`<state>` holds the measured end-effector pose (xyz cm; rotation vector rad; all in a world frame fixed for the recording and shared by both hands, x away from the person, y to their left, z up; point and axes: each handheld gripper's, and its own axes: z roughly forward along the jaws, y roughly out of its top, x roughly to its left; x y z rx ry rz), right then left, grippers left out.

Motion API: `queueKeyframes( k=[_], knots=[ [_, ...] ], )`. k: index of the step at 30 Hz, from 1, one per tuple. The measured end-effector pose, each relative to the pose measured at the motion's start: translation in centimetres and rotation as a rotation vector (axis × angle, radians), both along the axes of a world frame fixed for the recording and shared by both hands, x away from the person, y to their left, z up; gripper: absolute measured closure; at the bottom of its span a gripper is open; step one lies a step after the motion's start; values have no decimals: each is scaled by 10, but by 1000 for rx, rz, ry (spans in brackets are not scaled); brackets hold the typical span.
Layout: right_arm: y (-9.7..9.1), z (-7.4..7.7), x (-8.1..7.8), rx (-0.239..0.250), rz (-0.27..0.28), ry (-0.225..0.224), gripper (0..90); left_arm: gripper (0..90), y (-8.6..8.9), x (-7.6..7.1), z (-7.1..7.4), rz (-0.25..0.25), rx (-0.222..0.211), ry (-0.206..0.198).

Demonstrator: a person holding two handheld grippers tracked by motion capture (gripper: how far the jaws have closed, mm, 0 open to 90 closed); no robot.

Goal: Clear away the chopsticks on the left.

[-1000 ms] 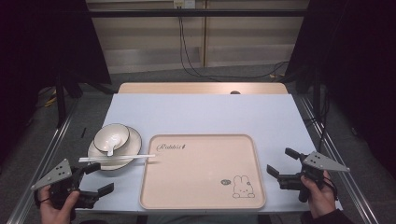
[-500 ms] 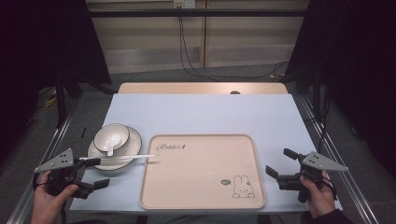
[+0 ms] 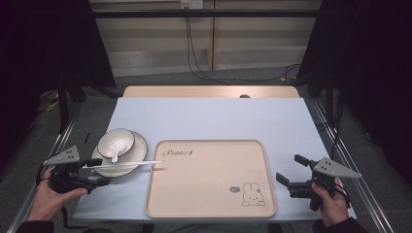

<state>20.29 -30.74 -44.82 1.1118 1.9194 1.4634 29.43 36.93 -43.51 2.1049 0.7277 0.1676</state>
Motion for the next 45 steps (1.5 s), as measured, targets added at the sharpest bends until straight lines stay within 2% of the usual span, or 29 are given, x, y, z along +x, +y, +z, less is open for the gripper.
queueKeyframes(
  k=[1,2,3,5,8,9,10,11,13,18,20,22,25,29,33,34,35,41,43,45],
  knots=[
    [0,0,0,0,-1,2,17,191,1,3,-1,-9,27,-23],
    [0,0,0,0,-1,2,17,224,1,3,-1,-9,27,-23],
    [0,0,0,1,1,3,17,274,3,4,-2,-9,44,-39],
    [0,0,0,-2,2,2,17,293,3,5,-2,-9,45,-41],
    [1,0,0,0,3,5,17,389,4,7,-2,-18,59,-55],
    [1,0,0,0,3,5,17,389,4,8,-2,-11,74,-58],
    [1,0,0,1,4,6,17,436,5,9,-3,-23,79,-65],
    [1,0,0,1,4,6,17,436,5,10,-3,-34,82,-66],
    [1,0,0,2,5,7,17,471,4,12,-7,-30,97,-57],
    [1,0,0,-3,9,1,17,469,5,15,-9,-18,101,-61],
    [2,0,0,0,10,4,17,490,1,15,-11,-37,125,-54],
    [2,0,0,1,10,3,17,532,0,15,-12,-44,118,-51],
    [2,0,0,1,10,2,17,566,-6,17,-13,-63,135,-63],
    [2,0,0,2,11,2,17,624,-10,19,-14,-76,149,-57],
    [1,0,0,4,9,-1,16,679,-16,21,-14,-98,191,-53],
    [1,0,0,4,9,-1,16,693,-16,21,-14,-98,191,-53],
    [2,0,0,8,5,-2,16,714,-18,22,-14,-118,188,-50],
    [2,0,0,10,3,-2,16,747,-20,22,-14,-133,189,-43],
    [2,0,0,7,4,-7,17,791,-20,22,-12,-145,205,-45],
    [2,0,0,7,4,-6,17,830,-20,21,-13,-156,198,-36]
  ],
)
